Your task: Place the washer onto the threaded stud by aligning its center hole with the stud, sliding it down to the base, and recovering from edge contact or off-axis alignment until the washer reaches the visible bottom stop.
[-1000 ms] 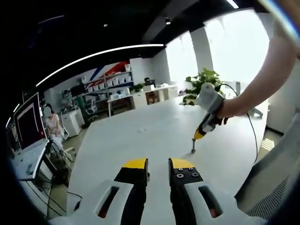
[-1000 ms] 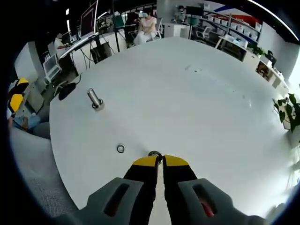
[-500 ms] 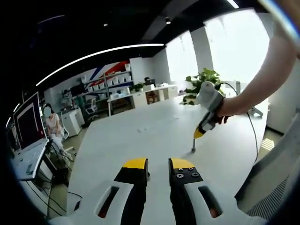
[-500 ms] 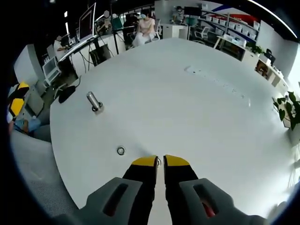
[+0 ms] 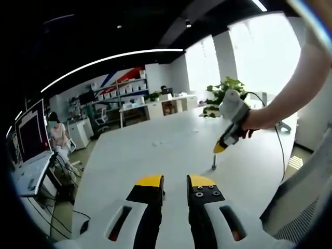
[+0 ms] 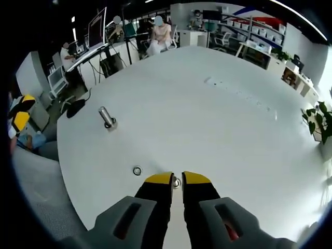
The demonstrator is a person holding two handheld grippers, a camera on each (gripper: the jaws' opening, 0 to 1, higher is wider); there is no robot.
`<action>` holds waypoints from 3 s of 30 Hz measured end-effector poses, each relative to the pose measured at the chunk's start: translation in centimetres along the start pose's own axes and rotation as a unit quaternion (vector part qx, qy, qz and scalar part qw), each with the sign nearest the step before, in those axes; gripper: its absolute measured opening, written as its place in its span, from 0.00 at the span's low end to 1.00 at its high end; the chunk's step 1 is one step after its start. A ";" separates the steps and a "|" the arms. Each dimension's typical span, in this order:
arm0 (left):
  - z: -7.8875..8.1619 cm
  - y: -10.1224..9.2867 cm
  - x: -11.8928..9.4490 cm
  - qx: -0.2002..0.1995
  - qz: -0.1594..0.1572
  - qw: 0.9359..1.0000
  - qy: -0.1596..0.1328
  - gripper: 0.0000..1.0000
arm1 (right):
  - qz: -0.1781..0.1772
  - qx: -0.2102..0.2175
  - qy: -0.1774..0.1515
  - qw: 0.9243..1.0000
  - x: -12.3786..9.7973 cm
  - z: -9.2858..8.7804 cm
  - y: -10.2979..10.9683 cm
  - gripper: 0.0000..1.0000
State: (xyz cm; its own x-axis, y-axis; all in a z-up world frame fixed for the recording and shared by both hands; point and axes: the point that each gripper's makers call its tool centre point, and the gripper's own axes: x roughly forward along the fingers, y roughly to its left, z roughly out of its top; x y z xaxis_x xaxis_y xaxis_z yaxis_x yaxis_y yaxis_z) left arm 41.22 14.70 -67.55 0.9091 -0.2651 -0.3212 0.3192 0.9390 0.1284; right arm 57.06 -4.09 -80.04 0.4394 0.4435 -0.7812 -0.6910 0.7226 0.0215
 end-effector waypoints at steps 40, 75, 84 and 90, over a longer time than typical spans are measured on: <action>0.1 0.4 -0.2 -0.011 0.006 1.000 -0.005 0.16 | 0.038 -0.025 0.010 0.999 2.8 0.9 4.7 0.09; -0.1 0.3 0.1 -0.002 0.003 1.000 -0.001 0.17 | 0.062 -0.030 0.064 0.996 6.0 -2.6 6.8 0.10; -0.2 0.4 0.1 -0.006 0.005 1.000 0.002 0.17 | 0.057 -0.052 0.074 0.994 6.5 -2.9 6.9 0.11; -0.4 0.1 0.2 -0.003 0.000 1.000 0.005 0.17 | 0.056 -0.063 0.082 0.993 6.7 -3.3 6.8 0.13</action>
State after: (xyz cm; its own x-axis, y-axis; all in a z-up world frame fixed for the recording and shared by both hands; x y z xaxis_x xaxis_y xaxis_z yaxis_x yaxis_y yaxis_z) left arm 41.33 14.84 -67.94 0.9063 -0.2623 -0.3314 0.3173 0.9402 0.1236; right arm 53.45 2.09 -87.20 0.2644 0.4169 -0.8696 -0.8011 0.5970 0.0427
